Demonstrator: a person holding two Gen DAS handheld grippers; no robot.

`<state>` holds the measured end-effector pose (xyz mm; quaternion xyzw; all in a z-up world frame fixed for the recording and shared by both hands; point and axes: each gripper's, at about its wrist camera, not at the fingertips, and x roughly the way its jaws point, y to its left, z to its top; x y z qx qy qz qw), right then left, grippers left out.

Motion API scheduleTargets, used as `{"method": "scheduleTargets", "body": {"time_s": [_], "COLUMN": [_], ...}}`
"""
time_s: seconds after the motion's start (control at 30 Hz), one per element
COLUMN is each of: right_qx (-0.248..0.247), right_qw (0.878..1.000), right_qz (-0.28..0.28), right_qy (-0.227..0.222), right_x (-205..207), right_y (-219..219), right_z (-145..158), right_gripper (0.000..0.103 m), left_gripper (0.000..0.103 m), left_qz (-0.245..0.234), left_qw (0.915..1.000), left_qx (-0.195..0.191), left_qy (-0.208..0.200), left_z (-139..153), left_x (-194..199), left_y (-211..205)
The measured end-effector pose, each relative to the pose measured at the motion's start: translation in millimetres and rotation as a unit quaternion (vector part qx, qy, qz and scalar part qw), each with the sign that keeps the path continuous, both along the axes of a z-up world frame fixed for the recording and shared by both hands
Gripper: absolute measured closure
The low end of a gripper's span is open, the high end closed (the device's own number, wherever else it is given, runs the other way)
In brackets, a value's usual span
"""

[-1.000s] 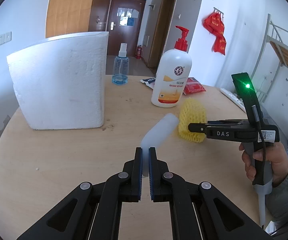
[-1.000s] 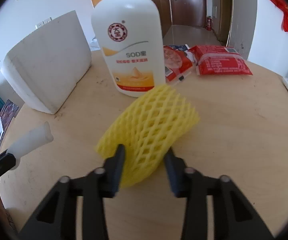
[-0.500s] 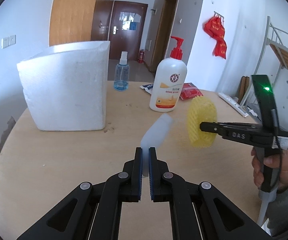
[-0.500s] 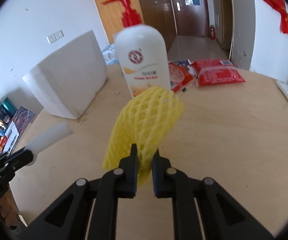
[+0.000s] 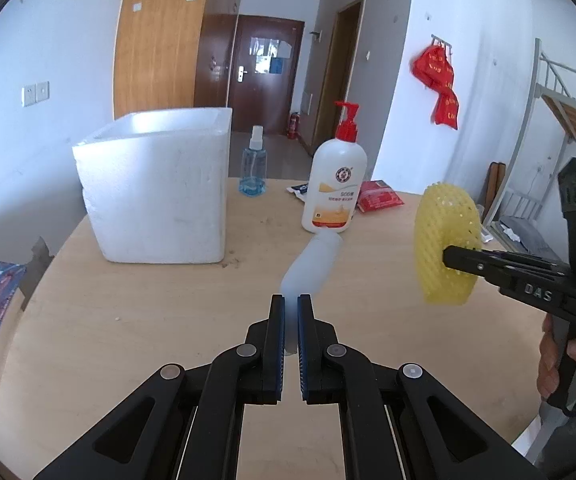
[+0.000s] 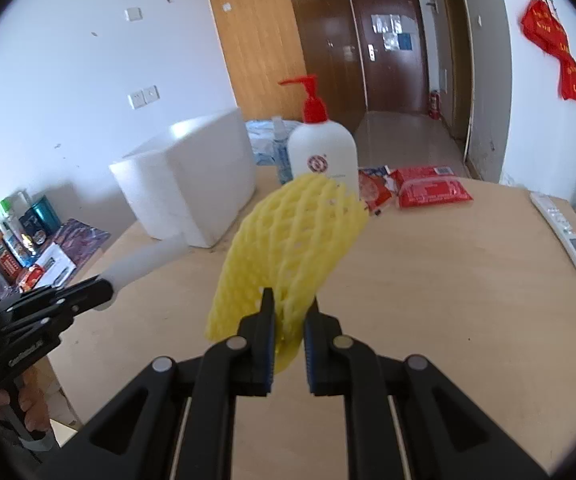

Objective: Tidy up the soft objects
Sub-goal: 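Carry the strip with the left gripper while the right gripper carries the net to the box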

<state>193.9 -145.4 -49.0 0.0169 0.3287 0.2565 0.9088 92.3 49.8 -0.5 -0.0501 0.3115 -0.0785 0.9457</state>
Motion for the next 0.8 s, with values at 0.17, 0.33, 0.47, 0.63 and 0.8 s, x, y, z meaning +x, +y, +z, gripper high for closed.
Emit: {"method": "scheduleTargets", "body": {"time_s": [0.17, 0.33, 0.47, 0.63, 0.8], "right_qx": [0.009, 0.014, 0.016, 0.026, 0.029], "right_qw": [0.999, 0.998, 0.997, 0.996, 0.995], "right_qz": [0.003, 0.001, 0.004, 0.005, 0.005], "right_qy": [-0.031, -0.06, -0.079, -0.091, -0.097], "right_x": [-26, -48, -64, -76, -94], "right_y": [-3, -6, -6, -8, -10], "right_z": [15, 23, 27, 30, 26], "right_gripper": [0.088, 0.088, 0.088, 0.088, 0.088], "left_gripper": [0.097, 0.097, 0.097, 0.097, 0.097], "left_qz": [0.002, 0.011, 0.018, 0.022, 0.031], "left_qw": [0.9999, 0.9992, 0.9985, 0.9975, 0.9965], "left_qx": [0.004, 0.008, 0.013, 0.019, 0.014], "left_qy": [-0.014, -0.036, -0.05, -0.064, -0.076], "left_z": [10, 24, 32, 40, 45], "left_x": [-14, -31, -46, -65, -87], "left_y": [-2, 1, 2, 2, 5]}}
